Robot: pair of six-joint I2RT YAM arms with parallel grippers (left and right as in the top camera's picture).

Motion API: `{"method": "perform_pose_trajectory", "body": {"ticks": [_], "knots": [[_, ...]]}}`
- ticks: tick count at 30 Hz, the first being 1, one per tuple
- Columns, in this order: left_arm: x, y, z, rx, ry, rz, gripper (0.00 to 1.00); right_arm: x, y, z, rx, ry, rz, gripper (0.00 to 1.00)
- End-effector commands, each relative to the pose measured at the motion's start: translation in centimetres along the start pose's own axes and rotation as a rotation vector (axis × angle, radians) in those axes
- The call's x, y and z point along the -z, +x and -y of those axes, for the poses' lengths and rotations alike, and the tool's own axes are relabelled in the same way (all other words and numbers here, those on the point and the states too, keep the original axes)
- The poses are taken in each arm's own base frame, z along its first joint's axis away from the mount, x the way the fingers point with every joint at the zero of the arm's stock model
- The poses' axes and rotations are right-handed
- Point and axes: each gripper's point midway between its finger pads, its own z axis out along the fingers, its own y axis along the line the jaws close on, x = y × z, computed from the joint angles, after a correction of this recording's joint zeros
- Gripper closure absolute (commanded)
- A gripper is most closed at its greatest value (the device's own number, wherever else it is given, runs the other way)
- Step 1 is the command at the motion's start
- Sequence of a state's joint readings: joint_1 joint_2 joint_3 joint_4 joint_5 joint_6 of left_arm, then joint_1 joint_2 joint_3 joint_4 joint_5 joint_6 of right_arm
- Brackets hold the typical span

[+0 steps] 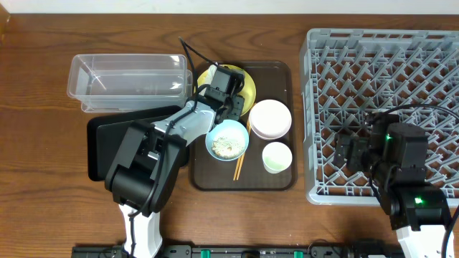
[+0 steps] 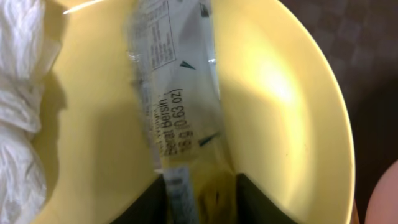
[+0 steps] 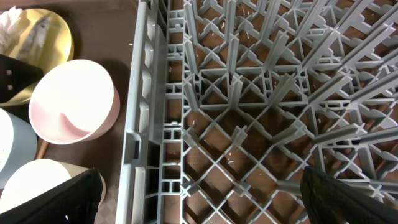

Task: Sort waste into correct bins and load items into the dishwasher rack

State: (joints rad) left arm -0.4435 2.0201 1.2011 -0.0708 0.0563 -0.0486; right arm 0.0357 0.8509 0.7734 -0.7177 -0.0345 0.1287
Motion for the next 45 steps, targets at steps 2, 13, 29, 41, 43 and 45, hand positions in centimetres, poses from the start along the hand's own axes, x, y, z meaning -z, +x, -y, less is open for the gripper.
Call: {"method": "perform_pose_trajectory", "body": {"ticks": [2,13,29,41,43,45], "knots": [[0.6,-1.2,0.0,-0.011,-0.006,0.026,0.87,0.5,-0.9,0.0,-0.013,-0.003,0.021,0.01],[10.9,-8.5,-5.3,0.260,-0.070,0.277,0.94,0.5,-0.8,0.1,-0.013,-0.002,0.018,0.01],[12.1,-4.2,-18.0,0.991,-0.195,0.257,0.42,0.5,-0.8,0.1,-0.013,-0.002,0.018,0.01],[13.1,-9.7,-12.1,0.615,0.022,0.361,0.33,0.5,-0.8,0.1,-0.013,-0.002,0.018,0.01],[12.6,-9.7,-9.6,0.400,0.021,0.341,0.32,0.5,-0.8,0.1,-0.013,-0.002,0.019,0.01],[12.0,-9.4,-7.3,0.225,0.023,0.314,0.32,0.5,-0.8,0.1,-0.013,-0.002,0.018,0.01]]}}
